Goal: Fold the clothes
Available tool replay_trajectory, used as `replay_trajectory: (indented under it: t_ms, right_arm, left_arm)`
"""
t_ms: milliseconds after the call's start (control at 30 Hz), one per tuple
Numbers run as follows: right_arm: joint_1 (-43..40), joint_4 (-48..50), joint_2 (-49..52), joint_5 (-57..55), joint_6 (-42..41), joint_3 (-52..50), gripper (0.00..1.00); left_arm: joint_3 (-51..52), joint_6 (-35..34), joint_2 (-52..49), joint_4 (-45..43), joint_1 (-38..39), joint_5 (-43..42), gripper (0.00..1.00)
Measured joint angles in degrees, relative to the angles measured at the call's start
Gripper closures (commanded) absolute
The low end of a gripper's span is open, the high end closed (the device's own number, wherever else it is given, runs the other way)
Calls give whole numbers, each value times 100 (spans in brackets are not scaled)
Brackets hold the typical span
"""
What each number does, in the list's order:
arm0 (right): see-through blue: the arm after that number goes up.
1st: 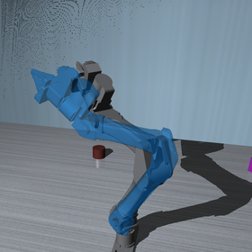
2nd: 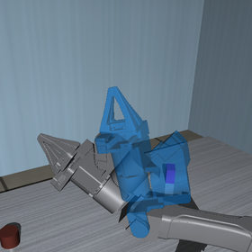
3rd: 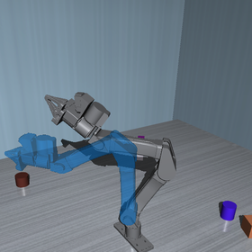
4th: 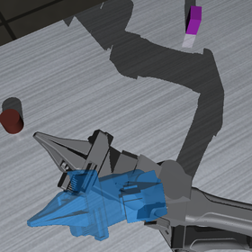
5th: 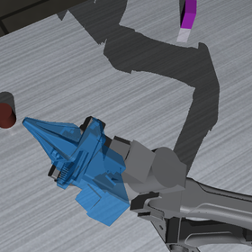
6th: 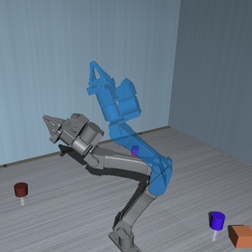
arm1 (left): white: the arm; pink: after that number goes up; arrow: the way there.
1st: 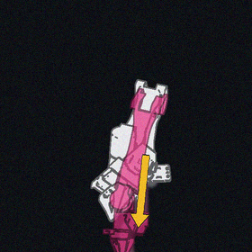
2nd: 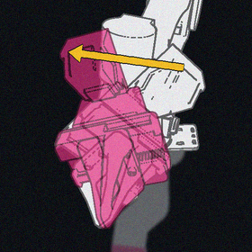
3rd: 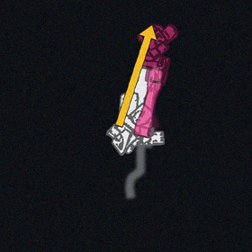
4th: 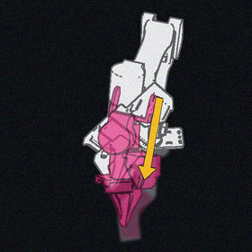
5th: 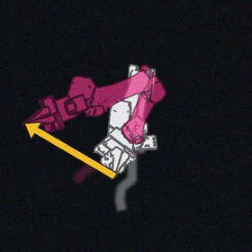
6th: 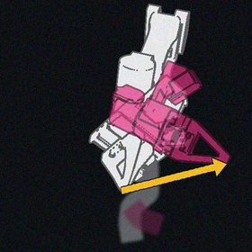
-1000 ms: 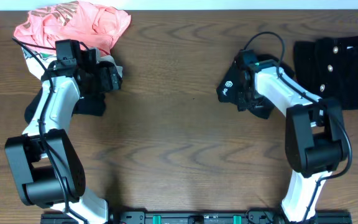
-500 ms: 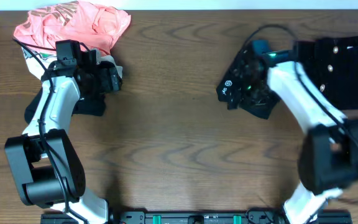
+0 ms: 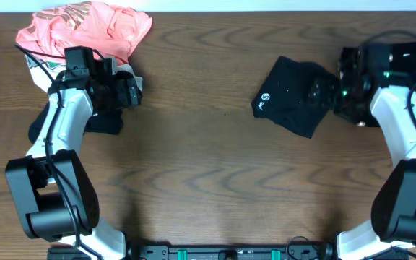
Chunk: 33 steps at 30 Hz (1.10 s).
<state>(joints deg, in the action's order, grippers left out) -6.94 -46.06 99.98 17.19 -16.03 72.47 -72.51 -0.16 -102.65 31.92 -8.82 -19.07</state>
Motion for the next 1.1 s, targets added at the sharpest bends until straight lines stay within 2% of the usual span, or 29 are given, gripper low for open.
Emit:
replay_trajectory:
  t_ms: [367,667,933,1100]
  right_arm:
    - [-271,2240,9,306,-660,-1834,3]
    - [-448,4203,-190,461,-1069,-2776,4]
    - [-450,5097,-210,511,-1204,-3204,7]
    - [-444,5836,179,765,-1257,-3191,13]
  left_arm:
    - [0,0,0,13,0,0,5]
    - [0,0,0,46,0,0,5]
    - [0,0,0,46,0,0,5]
    - [0,0,0,46,0,0,5]
